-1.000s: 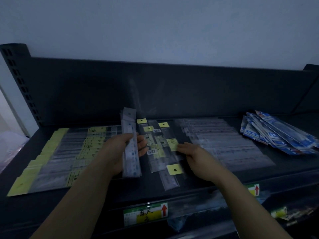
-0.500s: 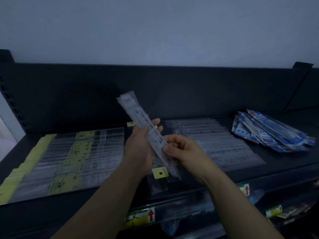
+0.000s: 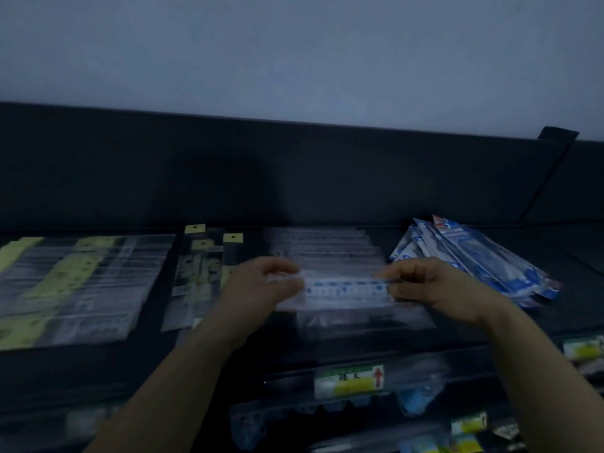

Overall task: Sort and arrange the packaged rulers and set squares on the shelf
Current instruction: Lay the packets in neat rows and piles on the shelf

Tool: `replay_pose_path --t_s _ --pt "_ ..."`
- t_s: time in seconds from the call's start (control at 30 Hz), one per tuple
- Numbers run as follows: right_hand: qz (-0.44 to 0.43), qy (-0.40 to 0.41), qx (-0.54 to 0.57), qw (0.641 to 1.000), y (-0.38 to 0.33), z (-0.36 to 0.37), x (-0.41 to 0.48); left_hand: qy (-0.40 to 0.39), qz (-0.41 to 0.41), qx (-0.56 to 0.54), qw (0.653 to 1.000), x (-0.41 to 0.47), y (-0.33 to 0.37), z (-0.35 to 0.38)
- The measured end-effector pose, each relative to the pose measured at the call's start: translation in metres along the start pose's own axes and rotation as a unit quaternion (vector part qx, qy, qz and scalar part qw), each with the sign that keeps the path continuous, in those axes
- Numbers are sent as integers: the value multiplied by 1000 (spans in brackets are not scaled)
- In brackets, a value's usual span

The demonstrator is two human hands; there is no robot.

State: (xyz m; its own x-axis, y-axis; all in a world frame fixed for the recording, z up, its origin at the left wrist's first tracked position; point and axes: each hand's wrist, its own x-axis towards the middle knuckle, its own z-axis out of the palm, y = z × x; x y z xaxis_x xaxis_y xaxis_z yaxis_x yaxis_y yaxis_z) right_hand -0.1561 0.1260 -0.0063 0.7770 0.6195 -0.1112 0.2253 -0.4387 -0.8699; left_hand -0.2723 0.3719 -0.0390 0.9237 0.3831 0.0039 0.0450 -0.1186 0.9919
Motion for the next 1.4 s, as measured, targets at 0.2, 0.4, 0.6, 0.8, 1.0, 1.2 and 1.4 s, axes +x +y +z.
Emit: replay_pose_path --t_s 0.2,0.4,0.6,0.8,1.0,1.2,1.4 --pt "4 -63 -82 995 33 -17 -6 -25 -5 209 977 -14 -10 39" --pt "-70 -13 -153 986 49 -14 -1 11 40 321 946 -22 -7 52" --pt "-179 -6 -269 946 63 -11 -17 36 139 483 864 -37 -20 50" --pt "-140 28 -176 974 73 -16 -27 103 114 410 899 -40 -25 49" --pt "-118 68 -157 978 72 -19 -29 94 53 428 897 -35 -24 49" --pt "-35 105 -151 982 60 -8 -4 53 -13 335 941 -1 -22 53" --pt "-8 119 -125 985 47 -10 6 51 -39 369 927 16 -20 45"
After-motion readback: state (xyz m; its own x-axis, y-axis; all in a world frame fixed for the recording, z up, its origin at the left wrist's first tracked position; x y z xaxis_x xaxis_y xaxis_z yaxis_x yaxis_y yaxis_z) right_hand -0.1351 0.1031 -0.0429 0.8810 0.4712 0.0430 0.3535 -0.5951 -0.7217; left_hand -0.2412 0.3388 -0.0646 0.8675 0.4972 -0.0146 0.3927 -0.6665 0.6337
